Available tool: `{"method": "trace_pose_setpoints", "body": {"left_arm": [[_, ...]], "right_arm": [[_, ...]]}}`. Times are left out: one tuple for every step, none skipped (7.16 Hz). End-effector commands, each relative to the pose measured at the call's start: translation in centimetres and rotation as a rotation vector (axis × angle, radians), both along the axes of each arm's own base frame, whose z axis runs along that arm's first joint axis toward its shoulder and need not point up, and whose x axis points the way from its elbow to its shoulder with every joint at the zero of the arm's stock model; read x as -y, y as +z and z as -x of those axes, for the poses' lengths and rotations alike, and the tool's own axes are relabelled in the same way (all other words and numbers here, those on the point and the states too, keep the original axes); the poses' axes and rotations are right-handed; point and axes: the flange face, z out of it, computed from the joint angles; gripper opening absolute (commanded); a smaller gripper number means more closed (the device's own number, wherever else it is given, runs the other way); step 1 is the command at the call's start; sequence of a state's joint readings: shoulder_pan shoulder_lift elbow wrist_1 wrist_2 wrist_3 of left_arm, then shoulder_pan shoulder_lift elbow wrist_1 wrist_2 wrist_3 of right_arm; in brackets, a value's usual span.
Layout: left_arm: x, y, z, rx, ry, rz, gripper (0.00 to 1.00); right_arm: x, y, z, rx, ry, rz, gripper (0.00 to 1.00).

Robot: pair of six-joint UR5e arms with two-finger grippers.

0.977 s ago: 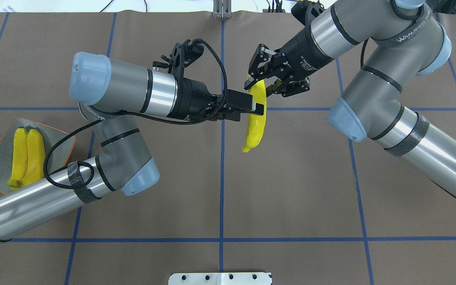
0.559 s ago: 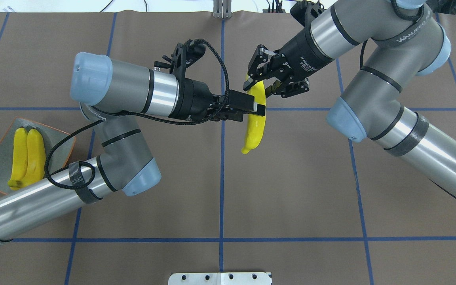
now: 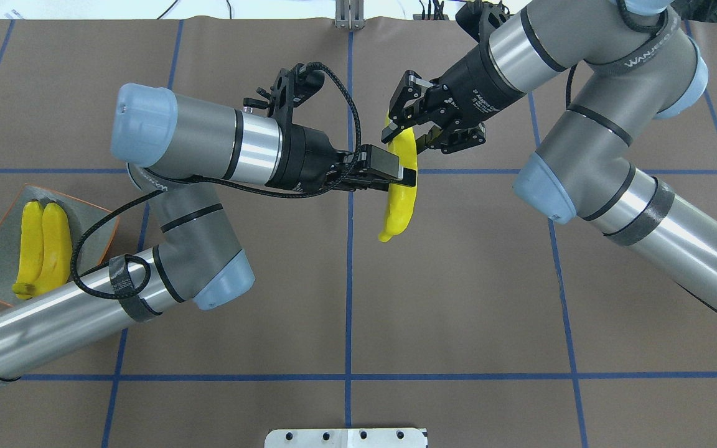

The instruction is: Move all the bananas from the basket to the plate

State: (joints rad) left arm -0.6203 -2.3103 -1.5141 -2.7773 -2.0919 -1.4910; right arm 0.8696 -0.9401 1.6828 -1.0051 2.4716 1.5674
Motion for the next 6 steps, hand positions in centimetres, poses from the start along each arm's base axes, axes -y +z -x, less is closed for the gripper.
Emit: {"method": "trace_pose_setpoints", "body": {"left_arm": [[-0.4,-0.1,-0.1,-0.01,0.006,-0.006,0.0],[-0.3,-0.1,0.0,-0.011,0.005,-0.005,0.0],[-0.4,0.0,0.1,-0.013,0.016,0.033,0.0],[0.0,0.6,0.4,-0.006,0.016,0.067,0.0],[0.6,3.2,1.0,0.031,0.008,0.121,0.0],[2.2,8.2,4.4,0.114,-0.014,0.199,0.0]], "right_arm": [[0.0,-0.1,-0.1,0.007,0.002,-0.01,0.96],[-0.2,-0.4,-0.2,0.025,0.004,-0.034,1.0],[-0.3,0.1,-0.9,0.041,0.011,-0.049,1.0],[0.0,1.4,-2.4,0.042,0.033,-0.049,1.0],[0.5,3.8,-4.2,0.023,0.064,-0.025,1.0],[1.2,6.4,-5.5,-0.008,0.107,-0.005,1.0]]}}
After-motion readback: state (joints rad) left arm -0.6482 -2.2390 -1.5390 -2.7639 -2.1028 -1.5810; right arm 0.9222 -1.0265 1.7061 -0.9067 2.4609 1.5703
